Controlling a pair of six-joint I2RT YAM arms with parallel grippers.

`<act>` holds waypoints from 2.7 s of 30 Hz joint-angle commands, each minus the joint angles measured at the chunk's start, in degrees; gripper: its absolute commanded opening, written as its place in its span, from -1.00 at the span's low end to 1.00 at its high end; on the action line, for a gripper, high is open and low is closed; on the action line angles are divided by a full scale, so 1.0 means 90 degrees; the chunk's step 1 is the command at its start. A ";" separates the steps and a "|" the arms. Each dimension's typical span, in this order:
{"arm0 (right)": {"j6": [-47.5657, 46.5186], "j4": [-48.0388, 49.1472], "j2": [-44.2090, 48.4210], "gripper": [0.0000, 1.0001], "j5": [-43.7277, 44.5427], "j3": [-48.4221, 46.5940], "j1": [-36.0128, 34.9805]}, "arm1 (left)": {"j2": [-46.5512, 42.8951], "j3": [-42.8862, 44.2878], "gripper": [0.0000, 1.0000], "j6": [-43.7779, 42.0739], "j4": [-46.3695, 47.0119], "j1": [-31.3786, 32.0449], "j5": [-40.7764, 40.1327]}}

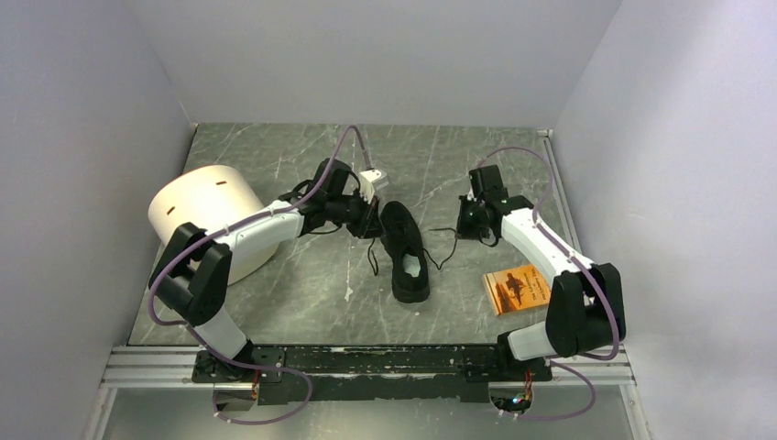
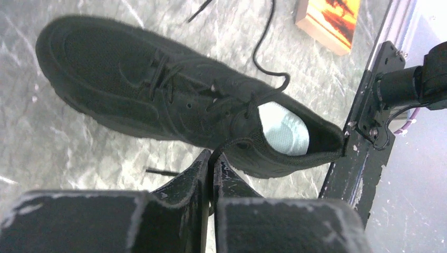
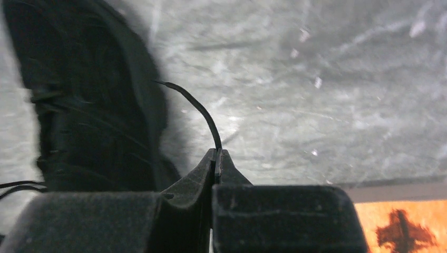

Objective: Tie the shoes

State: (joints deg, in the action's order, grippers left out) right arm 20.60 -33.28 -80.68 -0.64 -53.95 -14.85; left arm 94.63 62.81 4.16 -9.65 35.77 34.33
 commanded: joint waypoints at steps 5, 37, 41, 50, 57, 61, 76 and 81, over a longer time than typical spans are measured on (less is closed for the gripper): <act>0.1056 0.0984 -0.0358 -1.00 -0.1880 -0.1383 0.0306 | -0.0375 -0.0939 -0.91 0.0615 0.3145 0.0139 0.0413; 0.1970 0.2597 -0.1839 -1.00 -0.4214 -0.2342 -0.0543 | -0.1063 -0.2488 -0.90 0.0964 0.4841 0.0415 -0.0338; 0.1846 0.1632 -0.3013 -1.00 -0.4563 -0.3273 -0.1360 | -0.1091 -0.2512 -0.91 0.0902 0.4926 0.0430 -0.0268; 0.1494 0.0083 -0.3850 -1.00 -0.4809 -0.3362 -0.2368 | -0.1463 -0.3022 -0.91 0.0518 0.5093 0.0440 -0.0055; 0.1200 -0.0036 -0.3138 -0.03 -0.5117 -0.3365 -0.1614 | -0.1481 -0.3431 -0.90 0.1230 0.5864 0.0440 -0.0141; 0.0678 -0.0296 -0.2619 0.09 -0.5000 -0.3574 -0.0998 | -0.1166 -0.2927 -0.90 0.1299 0.5086 0.0430 -0.0225; -0.2373 0.3213 0.2534 0.07 -0.1700 0.1078 -0.2720 | 0.0796 -0.0135 -0.90 0.1402 0.1983 0.0210 0.0259; -0.4558 0.2781 0.2031 0.05 -0.0850 0.0968 -0.4066 | 0.1234 0.0240 -0.91 0.1438 0.1572 0.0158 0.0496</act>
State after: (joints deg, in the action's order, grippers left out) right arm -2.17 -10.72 -57.69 -16.86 -43.88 -44.29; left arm 103.31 61.84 16.56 10.57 37.74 35.38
